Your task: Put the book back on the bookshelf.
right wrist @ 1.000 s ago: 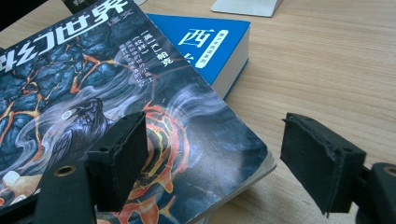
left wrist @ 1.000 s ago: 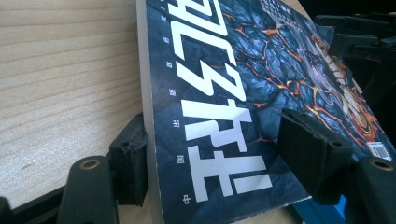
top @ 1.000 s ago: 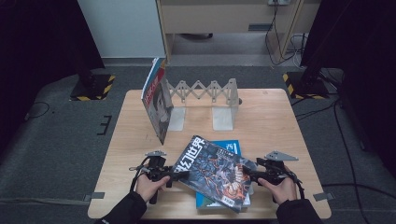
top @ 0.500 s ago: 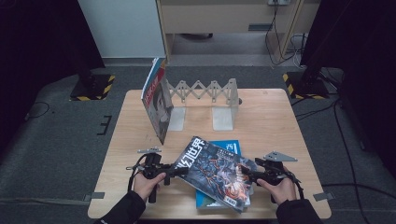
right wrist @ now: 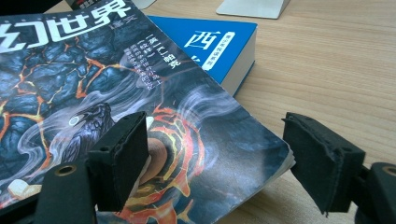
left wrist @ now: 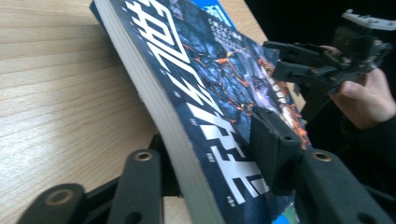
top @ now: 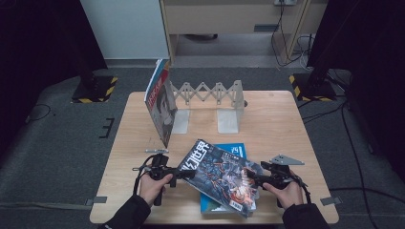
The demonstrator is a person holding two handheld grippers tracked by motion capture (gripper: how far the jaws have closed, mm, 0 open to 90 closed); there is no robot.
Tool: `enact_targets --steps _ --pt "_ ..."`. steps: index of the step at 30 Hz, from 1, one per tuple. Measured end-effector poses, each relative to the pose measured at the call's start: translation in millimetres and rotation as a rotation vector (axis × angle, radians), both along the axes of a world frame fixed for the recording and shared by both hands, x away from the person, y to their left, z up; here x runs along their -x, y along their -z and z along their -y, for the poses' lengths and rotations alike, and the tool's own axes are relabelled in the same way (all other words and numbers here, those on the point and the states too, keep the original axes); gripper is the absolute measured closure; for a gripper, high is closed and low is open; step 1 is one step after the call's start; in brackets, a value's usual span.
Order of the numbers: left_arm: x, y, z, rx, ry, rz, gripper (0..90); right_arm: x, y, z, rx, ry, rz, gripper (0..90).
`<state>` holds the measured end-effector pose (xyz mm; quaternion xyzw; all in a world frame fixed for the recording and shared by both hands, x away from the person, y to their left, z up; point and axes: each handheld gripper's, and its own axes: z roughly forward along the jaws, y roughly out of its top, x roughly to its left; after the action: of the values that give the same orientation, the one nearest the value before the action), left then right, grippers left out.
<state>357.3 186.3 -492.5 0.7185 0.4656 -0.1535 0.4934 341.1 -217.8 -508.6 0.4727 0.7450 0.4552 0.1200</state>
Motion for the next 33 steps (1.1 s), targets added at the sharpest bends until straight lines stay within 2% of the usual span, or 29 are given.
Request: enact_targets --steps 6,8,12,22,28,33 --pt "1.5 -6.1 -0.2 0.027 -0.003 -0.002 66.3 -0.4 -0.1 0.5 0.000 -0.004 0.001 23.5" --pt "2.2 -12.0 0.5 0.039 -0.002 0.002 68.4 -0.9 -0.3 0.9 -0.004 -0.004 -0.003 23.6" --pt "3.5 -21.4 3.0 0.030 -0.003 0.017 70.7 -1.4 -1.4 3.2 -0.004 -0.008 -0.008 25.8" --pt "2.5 -41.4 6.5 0.073 -0.017 0.053 77.2 -3.4 -3.9 19.2 -0.001 0.066 0.015 26.3" --pt "2.1 -56.6 5.4 0.085 -0.029 0.076 80.4 -5.7 -2.1 34.6 0.036 0.135 0.014 26.2" --pt "0.1 -72.3 6.2 0.104 -0.035 0.104 81.9 -7.5 0.1 40.9 0.066 0.154 0.004 26.1"
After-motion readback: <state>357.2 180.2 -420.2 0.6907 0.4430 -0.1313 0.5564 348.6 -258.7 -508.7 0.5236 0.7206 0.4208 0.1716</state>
